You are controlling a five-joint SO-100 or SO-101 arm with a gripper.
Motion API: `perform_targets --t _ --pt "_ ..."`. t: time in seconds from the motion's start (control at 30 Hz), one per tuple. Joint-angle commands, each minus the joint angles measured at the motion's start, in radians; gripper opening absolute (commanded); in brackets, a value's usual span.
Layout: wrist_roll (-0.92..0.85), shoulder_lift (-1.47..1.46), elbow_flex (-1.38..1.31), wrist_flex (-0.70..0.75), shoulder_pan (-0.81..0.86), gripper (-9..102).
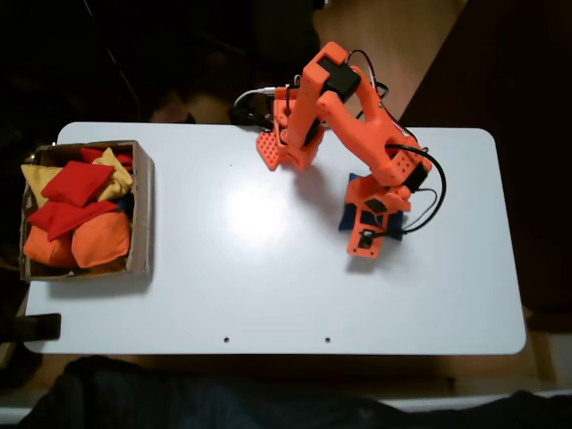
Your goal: Grasp a bag and put it in the box.
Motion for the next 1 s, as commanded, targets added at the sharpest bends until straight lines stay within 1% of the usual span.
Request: perform_targets --t 0.0,0.2,0.43,0.53,0.57,0.6,0.67,0.7,0.8,0.83,0.9,0.97 --pt "0.002 0.005 0.005 -0.009 0.014 88" --pt "-0.017 0.008 0.02 -0.025 0.014 70" --pt "-0.023 0.018 0.034 -0.041 0.015 62" --pt "-0.023 0.018 0.034 -0.051 0.015 53" --pt "-0.023 0.02 0.034 -0.054 0.015 48" --pt "-0.023 0.021 0.034 -0.057 0.015 44" --pt "-0.02 0.026 0.034 -0.06 0.017 41" --pt "-0.018 0.029 0.034 -0.061 0.017 37" --pt "-0.012 0.037 0.034 -0.063 0.021 34" --pt "-0.009 0.04 0.034 -0.064 0.025 31" --pt "0.0 0.046 0.029 -0.066 0.029 28" --pt "0.009 0.06 0.025 -0.066 0.034 22"
